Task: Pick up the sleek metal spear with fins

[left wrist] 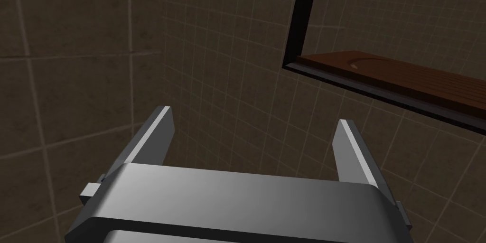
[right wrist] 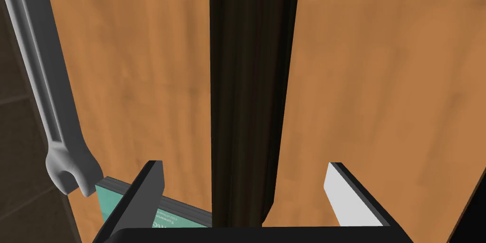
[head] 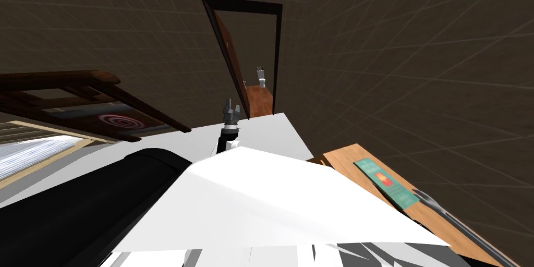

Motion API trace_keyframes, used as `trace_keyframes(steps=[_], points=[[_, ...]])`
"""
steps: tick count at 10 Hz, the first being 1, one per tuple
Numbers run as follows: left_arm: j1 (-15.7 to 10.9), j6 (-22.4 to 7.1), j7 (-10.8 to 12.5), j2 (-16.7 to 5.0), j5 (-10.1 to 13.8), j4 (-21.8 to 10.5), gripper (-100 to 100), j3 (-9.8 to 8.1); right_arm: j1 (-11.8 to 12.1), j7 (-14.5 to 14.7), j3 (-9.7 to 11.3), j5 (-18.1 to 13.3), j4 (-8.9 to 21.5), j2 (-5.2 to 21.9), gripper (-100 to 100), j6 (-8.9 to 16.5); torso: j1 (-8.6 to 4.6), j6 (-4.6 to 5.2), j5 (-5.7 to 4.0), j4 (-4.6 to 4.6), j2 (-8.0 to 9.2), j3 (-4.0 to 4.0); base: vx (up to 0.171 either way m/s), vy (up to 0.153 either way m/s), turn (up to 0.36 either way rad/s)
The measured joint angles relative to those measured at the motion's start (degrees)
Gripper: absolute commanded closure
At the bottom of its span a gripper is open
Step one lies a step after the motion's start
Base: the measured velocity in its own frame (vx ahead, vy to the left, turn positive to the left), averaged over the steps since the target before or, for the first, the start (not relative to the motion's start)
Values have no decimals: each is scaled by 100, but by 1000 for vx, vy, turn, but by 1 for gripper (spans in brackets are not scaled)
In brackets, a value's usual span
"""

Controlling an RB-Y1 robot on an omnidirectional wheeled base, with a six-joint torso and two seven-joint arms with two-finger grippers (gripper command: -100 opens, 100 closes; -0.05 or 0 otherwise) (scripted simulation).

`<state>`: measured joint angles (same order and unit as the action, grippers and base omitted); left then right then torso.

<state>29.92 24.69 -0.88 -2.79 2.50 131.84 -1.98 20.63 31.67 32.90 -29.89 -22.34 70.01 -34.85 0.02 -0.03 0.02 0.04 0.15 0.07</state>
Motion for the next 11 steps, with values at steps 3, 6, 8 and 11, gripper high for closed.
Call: trace_keyframes(steps=[3,6,8,11], points=[[1,0,0,0,0,0,0,-1,270,-274,183,340,-616,184,-100,486,-2,8,-4,6,18,12,-106,-44,211],[2,0,0,0,0,0,0,-1,484,-413,314,639,-1013,313,-100,839,5,13,-3,5,10,8,-83,-23,125],[1,0,0,0,0,0,0,-1,616,-578,464,855,-1310,430,-100,1094,2,12,-1,5,14,10,-73,-24,67],[1,0,0,0,0,0,0,-1,847,-753,586,1128,-1921,586,-100,1468,-1,10,-2,5,13,10,-104,-26,217]])
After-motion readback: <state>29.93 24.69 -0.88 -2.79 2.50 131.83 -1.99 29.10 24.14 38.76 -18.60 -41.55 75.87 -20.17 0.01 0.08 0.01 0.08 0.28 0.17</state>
